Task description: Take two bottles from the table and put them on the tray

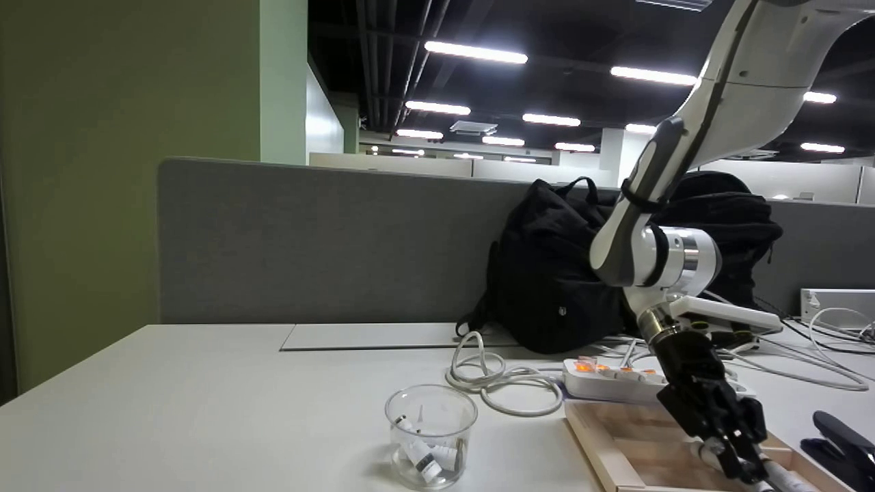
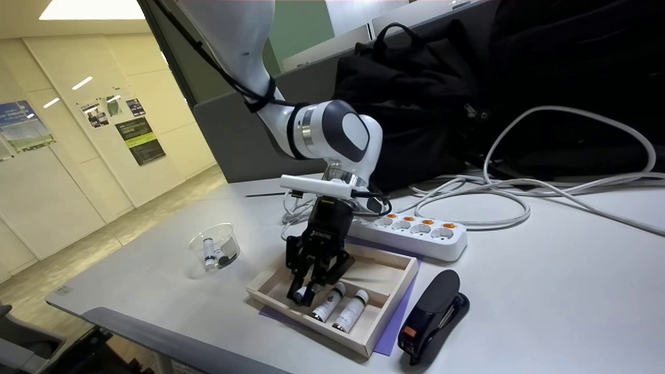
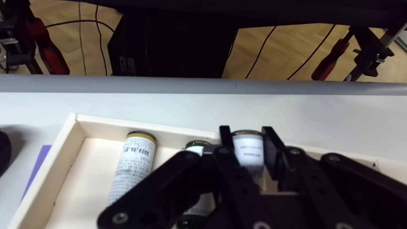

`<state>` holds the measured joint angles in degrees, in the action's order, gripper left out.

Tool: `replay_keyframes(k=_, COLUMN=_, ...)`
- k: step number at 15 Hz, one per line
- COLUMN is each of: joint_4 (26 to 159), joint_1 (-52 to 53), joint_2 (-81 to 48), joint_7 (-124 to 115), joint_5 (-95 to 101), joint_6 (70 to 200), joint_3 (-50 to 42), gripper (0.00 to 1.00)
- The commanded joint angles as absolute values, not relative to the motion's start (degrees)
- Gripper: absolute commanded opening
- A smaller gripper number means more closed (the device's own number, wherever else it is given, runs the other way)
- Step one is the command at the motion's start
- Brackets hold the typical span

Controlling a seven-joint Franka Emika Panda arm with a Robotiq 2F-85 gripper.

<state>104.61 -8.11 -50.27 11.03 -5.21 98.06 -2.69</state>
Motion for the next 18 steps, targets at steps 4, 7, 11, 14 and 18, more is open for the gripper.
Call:
replay_keyframes(k=4, joint_4=104.97, joint_1=-7.4, joint_2=-48.47, joint_7=10.35, joint_5=-3.33, joint_6=97.98, joint_3=-2.29, gripper=0.66)
replay_keyframes(k=7, joint_4=107.62, joint_1=-7.09, joint_2=-44.57, joint_7=11.16, joint_5=-3.61, joint_6=99.49, joint_3=-1.71, gripper=0.87)
replay_keyframes(k=11, joint_4=114.61, joint_1=-9.36, joint_2=-33.55, joint_7=15.97, joint_5=-10.7, joint_6=104.14, joint_3=1.7, gripper=1.0)
replay_keyframes(k=14, joint_4=120.11, joint_1=-10.57, joint_2=-24.06, joint_7=18.49, joint_5=-18.52, joint_6=105.01, joint_3=2.73, gripper=1.0)
replay_keyframes(k=18, joint_4=117.91, joint_1=-9.12, joint_2=-24.05, joint_7=18.71, joint_5=-20.44, joint_6=103.09, joint_3=1.3, gripper=1.0)
